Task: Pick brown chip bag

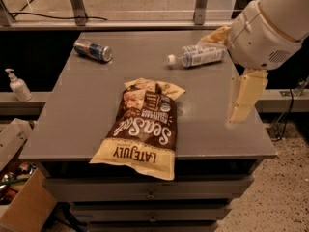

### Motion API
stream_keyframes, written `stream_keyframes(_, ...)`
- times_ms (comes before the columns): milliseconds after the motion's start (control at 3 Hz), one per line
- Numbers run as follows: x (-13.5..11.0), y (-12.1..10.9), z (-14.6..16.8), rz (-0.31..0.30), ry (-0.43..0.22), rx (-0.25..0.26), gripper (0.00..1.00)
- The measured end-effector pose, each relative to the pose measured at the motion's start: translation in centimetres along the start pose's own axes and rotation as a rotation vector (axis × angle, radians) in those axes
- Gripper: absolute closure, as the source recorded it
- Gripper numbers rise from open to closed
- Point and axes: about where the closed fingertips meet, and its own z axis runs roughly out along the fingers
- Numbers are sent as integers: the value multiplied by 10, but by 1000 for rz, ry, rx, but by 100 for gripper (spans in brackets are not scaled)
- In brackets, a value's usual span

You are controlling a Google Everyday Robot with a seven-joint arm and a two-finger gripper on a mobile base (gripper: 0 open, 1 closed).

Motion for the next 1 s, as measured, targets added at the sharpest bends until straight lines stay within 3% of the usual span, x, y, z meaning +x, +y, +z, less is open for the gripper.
stream_keyframes(333, -39, 6, 39, -180, -102, -93, 0)
stream_keyframes(667, -68, 13, 83, -317, -186, -179, 0)
stream_keyframes(1000, -93, 10, 120, -414, -244, -229, 0)
